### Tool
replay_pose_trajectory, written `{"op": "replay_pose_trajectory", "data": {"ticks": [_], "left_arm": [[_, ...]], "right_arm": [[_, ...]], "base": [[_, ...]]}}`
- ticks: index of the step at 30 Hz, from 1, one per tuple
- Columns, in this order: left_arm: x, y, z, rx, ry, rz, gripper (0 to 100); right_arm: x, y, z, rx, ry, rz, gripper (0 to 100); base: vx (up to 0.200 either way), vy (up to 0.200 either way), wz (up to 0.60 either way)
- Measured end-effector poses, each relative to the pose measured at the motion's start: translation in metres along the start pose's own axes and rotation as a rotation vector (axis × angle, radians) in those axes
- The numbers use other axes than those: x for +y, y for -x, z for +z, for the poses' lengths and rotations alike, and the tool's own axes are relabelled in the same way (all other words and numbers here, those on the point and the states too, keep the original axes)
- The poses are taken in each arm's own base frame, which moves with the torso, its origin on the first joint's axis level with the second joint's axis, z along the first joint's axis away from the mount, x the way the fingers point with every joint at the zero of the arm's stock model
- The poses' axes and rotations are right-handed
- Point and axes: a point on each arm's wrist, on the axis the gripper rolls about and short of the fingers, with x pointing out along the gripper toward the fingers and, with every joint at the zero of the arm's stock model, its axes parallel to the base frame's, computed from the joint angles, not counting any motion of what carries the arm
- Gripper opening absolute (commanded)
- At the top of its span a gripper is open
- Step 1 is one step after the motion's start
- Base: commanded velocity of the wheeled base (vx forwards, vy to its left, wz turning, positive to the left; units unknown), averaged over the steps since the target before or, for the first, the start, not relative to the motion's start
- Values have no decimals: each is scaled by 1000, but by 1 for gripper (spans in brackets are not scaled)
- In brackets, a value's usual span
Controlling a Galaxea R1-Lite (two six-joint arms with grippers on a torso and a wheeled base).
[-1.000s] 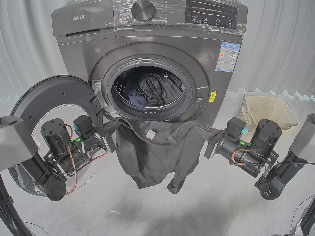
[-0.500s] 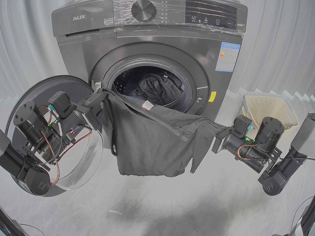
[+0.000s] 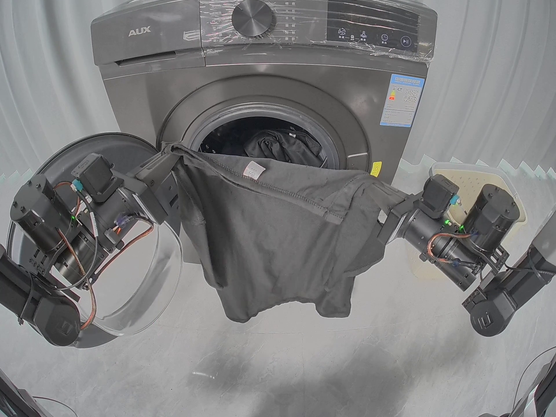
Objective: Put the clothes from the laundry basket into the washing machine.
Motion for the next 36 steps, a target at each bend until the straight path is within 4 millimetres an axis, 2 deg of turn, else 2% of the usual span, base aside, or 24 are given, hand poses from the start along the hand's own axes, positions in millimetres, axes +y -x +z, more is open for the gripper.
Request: {"op": "replay_pose_trajectory", "data": {"ticks": [5, 19, 24, 30, 36], "left_arm": [[0, 1, 0, 3, 1, -1, 0], [-2, 3, -6, 25, 8, -6, 0], [-6, 0, -17, 62, 18, -18, 0], [-9, -5, -32, 103, 31, -32, 0], [-11, -12, -41, 119, 38, -44, 0]], "right_arm": [[1, -2, 10, -39, 1, 0, 0], [5, -3, 14, -53, -1, 1, 0], [18, -4, 12, -48, -19, 17, 0], [50, -3, 3, -12, -62, 102, 0], [72, 0, -23, 79, -100, 137, 0]], "base": [[0, 0, 0], [0, 0, 0], [0, 0, 0], [0, 0, 0], [0, 0, 0]]}}
